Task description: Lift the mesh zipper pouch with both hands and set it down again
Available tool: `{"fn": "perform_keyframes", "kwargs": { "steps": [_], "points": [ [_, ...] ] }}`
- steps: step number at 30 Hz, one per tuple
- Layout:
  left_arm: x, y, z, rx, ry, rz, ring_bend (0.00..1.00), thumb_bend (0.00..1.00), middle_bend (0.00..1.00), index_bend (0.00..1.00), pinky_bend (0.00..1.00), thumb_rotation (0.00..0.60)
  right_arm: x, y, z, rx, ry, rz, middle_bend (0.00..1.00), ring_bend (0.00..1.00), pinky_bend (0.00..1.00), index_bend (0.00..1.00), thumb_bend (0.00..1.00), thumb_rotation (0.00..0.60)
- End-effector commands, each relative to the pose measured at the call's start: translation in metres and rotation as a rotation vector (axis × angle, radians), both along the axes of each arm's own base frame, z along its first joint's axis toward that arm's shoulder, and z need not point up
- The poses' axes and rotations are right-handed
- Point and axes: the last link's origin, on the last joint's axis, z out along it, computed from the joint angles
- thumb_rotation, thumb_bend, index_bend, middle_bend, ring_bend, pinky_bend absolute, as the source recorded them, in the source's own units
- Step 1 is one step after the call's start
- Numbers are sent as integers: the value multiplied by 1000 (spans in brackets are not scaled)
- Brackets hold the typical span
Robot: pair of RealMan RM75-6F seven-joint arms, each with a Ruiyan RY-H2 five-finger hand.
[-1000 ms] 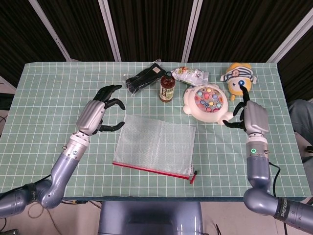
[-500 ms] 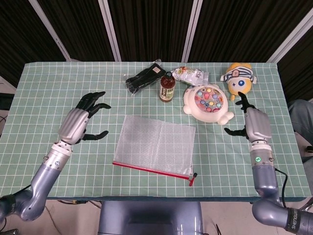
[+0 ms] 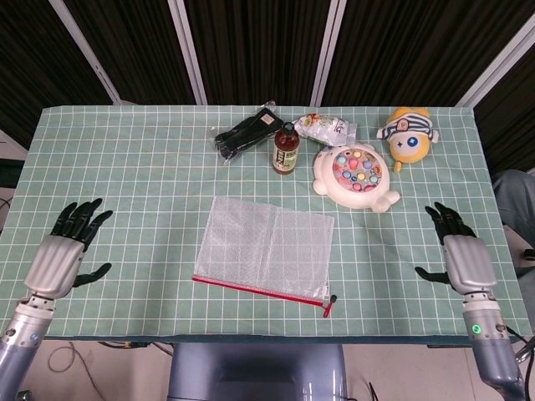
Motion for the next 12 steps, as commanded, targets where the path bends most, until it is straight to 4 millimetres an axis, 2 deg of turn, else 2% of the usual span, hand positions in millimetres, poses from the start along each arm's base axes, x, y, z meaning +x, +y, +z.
{"fn": "perform_keyframes", "kwargs": {
  "steps": [1,6,12],
  "points": [
    [-22,-18,0,20,21,40,0,137,0,61,0,600,-23,22,7,-32,20,-8,0,0,232,0,94,600],
    [-45,-35,9,73,53,88,0,134,0,27,0,600,-42,37,17,-124,32,-1,0,0,224,0,94,600],
    [-60,-46,20,126,29,116,0,134,0,21,0,600,-50,39,18,-157,12,-11,0,0,224,0,94,600]
  ]
}}
